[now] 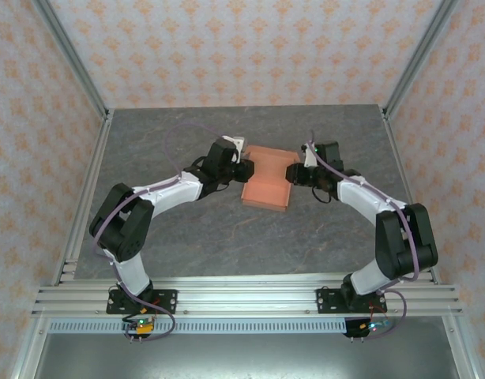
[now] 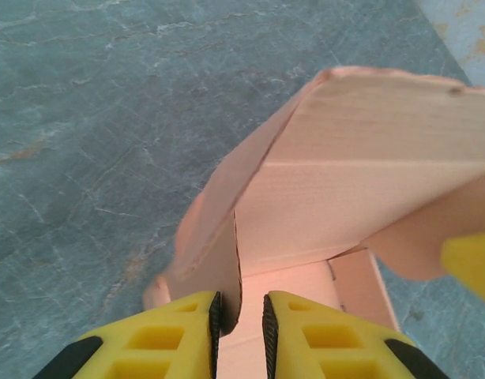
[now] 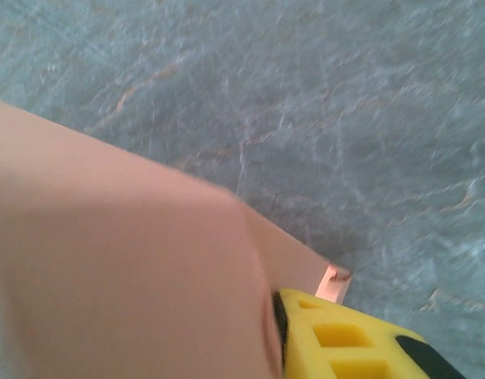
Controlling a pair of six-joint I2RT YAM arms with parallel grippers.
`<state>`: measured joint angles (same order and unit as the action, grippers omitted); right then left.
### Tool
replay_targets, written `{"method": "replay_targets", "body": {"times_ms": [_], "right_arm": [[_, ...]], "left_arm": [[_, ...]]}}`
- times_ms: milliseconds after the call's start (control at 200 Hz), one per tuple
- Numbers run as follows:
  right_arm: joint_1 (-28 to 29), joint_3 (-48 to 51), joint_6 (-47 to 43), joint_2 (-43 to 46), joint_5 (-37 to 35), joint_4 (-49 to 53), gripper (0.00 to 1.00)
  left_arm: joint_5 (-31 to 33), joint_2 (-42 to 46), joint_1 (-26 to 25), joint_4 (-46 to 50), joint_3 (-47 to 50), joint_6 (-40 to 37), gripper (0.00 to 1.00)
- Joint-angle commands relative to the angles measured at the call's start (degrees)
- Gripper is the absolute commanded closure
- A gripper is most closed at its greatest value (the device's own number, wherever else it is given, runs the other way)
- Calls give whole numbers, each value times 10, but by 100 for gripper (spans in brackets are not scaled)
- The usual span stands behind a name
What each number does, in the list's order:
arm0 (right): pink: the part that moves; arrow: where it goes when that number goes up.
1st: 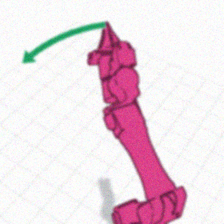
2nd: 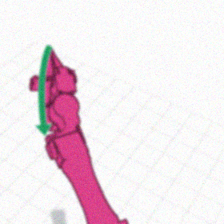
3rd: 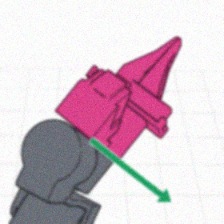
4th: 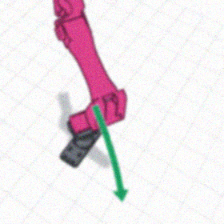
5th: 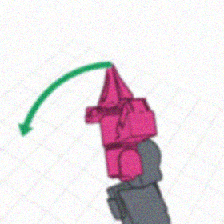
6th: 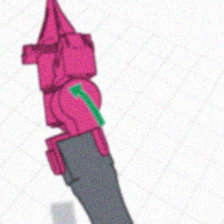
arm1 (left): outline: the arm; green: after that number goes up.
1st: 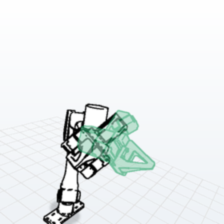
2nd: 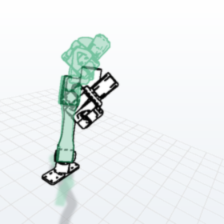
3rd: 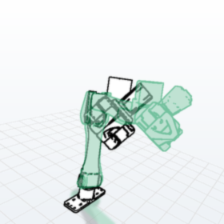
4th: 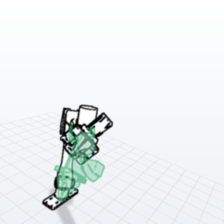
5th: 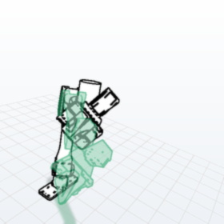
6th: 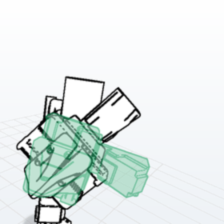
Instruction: Fold the paper box
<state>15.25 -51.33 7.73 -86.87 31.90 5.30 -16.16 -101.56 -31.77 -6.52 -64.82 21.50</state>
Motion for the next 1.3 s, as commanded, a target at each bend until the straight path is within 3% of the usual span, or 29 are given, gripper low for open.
{"method": "replay_targets", "body": {"times_ms": [0,210,350,631,826,881,941,966,981,1076,1296], "right_arm": [[19,34,19,24,-34,-49,72],[42,89,18,57,-52,-89,72],[42,130,31,92,-67,-122,64],[43,198,110,187,-87,-138,50],[42,248,210,347,-147,-96,41],[42,254,256,398,-213,-60,33],[25,249,356,423,-290,-2,19],[8,242,384,418,-280,8,18],[-4,237,398,411,-269,9,18],[-51,183,462,321,-162,20,16],[-70,35,509,136,-26,52,14]], "left_arm": [[-14,-3,-11,-54,27,32,76],[-13,-6,-15,-78,61,38,76],[-16,10,-15,-78,83,41,74],[-33,88,-14,-63,126,88,57],[-12,187,-14,-13,150,120,49],[14,211,-11,7,149,130,42],[58,225,-1,49,132,162,20],[75,225,6,69,121,187,5],[82,223,12,80,114,206,1],[53,177,62,128,53,318,0],[-98,15,82,118,-96,393,0]]}}
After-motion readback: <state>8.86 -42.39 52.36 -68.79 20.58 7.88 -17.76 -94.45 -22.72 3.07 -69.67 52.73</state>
